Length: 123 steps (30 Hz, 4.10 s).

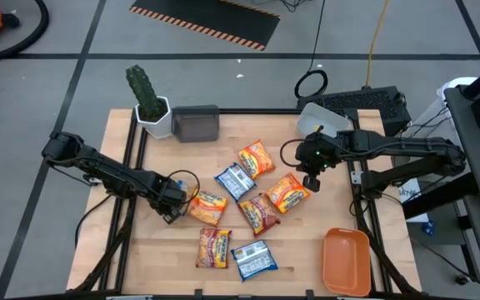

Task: Sort Maruchan noodles
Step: Put the left blue noodle pack into the gray bin

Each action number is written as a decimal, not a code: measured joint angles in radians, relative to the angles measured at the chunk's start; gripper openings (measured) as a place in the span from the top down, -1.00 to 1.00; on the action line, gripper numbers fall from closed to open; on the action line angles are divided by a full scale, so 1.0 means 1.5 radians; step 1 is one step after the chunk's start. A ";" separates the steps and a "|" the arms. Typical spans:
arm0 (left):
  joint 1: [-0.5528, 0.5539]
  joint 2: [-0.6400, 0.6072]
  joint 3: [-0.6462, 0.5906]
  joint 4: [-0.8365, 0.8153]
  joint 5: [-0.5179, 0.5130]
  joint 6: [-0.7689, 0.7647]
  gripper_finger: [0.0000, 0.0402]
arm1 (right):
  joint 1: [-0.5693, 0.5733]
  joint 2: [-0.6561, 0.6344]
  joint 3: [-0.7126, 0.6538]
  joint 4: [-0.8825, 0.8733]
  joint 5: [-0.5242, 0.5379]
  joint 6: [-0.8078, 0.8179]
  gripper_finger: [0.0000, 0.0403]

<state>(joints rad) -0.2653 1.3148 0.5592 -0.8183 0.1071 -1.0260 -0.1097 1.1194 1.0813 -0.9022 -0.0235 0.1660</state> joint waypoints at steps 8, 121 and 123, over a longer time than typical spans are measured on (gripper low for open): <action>0.002 0.001 0.059 -0.008 -0.041 0.032 0.98 | -0.022 0.000 0.000 0.013 -0.002 -0.007 1.00; 0.204 0.049 0.545 0.271 -0.363 0.717 0.63 | -0.097 0.131 0.000 0.685 -0.198 0.327 0.44; 0.204 0.048 0.545 0.262 -0.362 0.697 0.51 | -0.096 0.131 0.000 0.684 -0.201 0.337 0.46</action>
<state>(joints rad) 0.0406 1.3872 1.3766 -0.4258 -0.4362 0.0191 -0.2543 1.3155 1.0817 0.1235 -0.3244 0.6722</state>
